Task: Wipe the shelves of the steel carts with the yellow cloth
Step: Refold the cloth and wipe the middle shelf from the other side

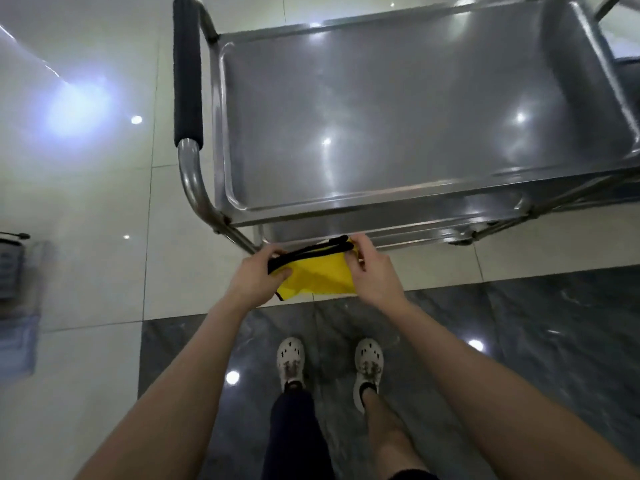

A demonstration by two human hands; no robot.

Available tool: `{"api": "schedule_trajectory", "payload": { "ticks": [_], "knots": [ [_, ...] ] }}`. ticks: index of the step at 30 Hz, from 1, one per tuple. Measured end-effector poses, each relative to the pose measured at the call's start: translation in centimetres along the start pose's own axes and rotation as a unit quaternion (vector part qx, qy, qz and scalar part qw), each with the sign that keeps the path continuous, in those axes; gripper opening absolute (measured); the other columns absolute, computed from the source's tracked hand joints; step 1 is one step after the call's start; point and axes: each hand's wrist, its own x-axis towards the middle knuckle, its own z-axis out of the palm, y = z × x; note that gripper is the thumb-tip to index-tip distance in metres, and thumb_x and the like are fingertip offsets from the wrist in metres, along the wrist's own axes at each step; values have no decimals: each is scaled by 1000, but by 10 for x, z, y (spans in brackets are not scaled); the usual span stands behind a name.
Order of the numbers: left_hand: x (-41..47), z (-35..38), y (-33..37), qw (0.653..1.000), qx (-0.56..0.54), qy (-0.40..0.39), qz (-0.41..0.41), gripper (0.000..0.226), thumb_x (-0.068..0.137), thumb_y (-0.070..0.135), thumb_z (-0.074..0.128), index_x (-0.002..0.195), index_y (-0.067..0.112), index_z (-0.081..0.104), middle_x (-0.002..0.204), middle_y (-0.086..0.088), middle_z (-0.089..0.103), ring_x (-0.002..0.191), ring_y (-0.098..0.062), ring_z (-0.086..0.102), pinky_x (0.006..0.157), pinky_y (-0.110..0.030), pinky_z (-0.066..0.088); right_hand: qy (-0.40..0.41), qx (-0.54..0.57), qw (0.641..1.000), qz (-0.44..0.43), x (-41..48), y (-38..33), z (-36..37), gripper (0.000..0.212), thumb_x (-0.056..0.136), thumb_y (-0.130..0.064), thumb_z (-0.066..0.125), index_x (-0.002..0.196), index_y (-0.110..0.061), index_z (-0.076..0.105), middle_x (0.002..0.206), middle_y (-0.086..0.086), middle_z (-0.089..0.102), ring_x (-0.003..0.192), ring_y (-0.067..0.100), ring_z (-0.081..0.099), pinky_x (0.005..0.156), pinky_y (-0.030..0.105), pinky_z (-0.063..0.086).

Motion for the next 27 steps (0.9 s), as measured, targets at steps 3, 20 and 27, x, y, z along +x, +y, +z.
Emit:
{"api": "schedule_trajectory", "payload": {
  "ticks": [3, 20, 27],
  "knots": [
    [7, 27, -1, 1000, -29, 5, 5, 34, 106, 30, 68, 138, 32, 55, 124, -5, 74, 109, -32, 70, 91, -42, 54, 15, 27, 999, 20, 10, 29, 1, 13, 110, -40, 54, 122, -45, 57, 86, -5, 72, 70, 8, 65, 62, 38, 54],
    [159, 131, -48, 975, -54, 199, 85, 17, 109, 20, 65, 123, 17, 74, 121, 1, 76, 110, -14, 67, 98, -30, 51, 109, 25, 992, -62, 119, 162, 85, 27, 99, 3, 56, 100, -19, 72, 99, -2, 68, 71, 7, 54, 68, 28, 40],
    [230, 113, -59, 951, 19, 267, 154, 27, 110, 22, 63, 132, 9, 75, 134, -11, 73, 118, -23, 67, 101, -21, 43, 111, -114, 981, -112, 200, 159, 105, 20, 105, -27, 59, 122, -22, 68, 129, 11, 61, 107, 25, 64, 81, 29, 48]
  ]
}}
